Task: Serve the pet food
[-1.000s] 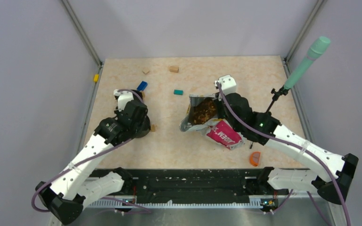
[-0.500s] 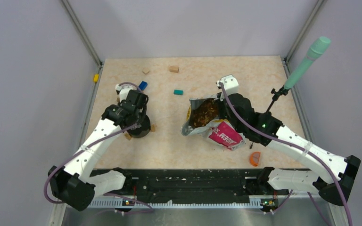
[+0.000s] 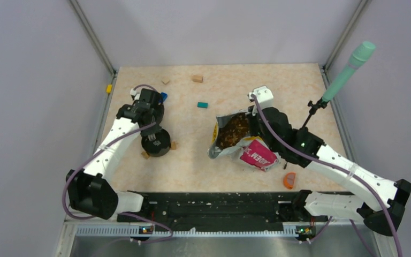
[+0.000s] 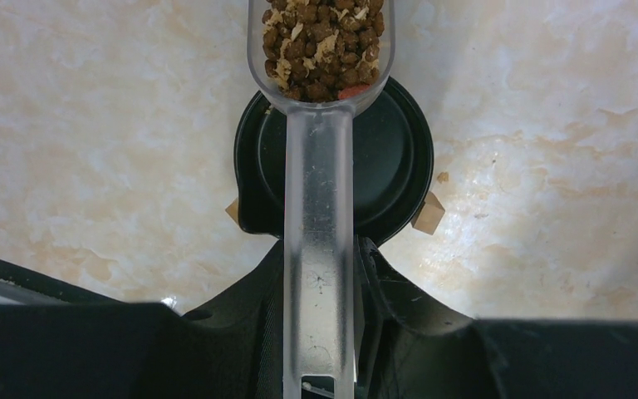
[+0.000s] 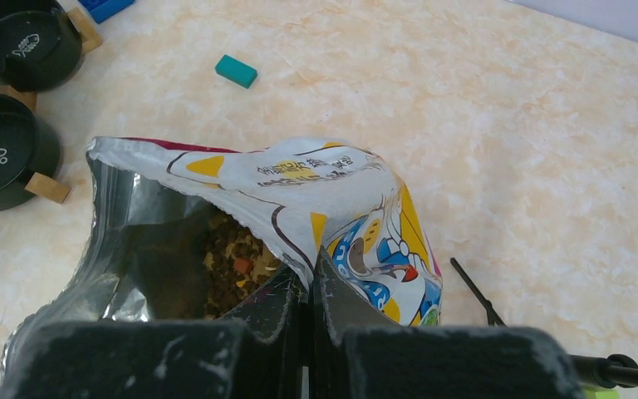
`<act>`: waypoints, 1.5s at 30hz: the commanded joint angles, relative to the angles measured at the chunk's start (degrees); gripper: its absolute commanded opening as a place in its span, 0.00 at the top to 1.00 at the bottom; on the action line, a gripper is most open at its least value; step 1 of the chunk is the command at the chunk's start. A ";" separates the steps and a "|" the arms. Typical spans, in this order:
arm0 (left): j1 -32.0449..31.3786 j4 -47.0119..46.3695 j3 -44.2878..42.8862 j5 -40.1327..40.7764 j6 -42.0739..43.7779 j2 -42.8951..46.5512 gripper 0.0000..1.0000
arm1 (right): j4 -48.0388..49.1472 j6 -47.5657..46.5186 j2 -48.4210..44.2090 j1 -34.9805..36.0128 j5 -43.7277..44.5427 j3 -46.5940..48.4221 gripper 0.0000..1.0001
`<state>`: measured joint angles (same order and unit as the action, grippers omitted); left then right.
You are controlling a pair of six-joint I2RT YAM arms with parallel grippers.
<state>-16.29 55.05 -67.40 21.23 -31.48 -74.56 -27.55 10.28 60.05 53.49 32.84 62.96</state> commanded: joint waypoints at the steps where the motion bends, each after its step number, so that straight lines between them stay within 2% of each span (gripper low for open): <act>1: 2.40 -1.15 -4.44 -4.32 0.55 -2.57 1.00 | 5.08 0.15 -3.99 0.19 0.64 0.48 1.00; 18: 11.88 4.49 -14.55 -19.12 -1.55 -13.14 1.00 | 3.54 0.07 -5.46 0.13 1.68 0.04 1.00; 26: 14.06 11.28 -19.95 -20.94 -3.33 -16.99 1.00 | 2.45 -0.15 -5.26 0.17 1.88 1.05 1.00; 32: 15.14 16.07 -24.83 -26.36 -4.99 -20.00 1.00 | 2.12 -0.25 -4.50 0.17 1.79 1.98 1.00; 39: 15.88 17.09 -26.83 -29.25 -6.95 -20.73 1.00 | 1.59 -0.43 -3.74 0.16 1.93 3.18 1.00; 45: 19.08 17.95 -27.99 -31.09 -9.19 -21.09 1.00 | 1.46 -0.65 -3.45 0.19 2.14 3.34 1.00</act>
<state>1.23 72.14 -92.66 -7.14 -38.41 -95.44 -28.73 10.52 57.80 53.49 32.93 61.95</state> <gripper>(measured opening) 0.331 0.013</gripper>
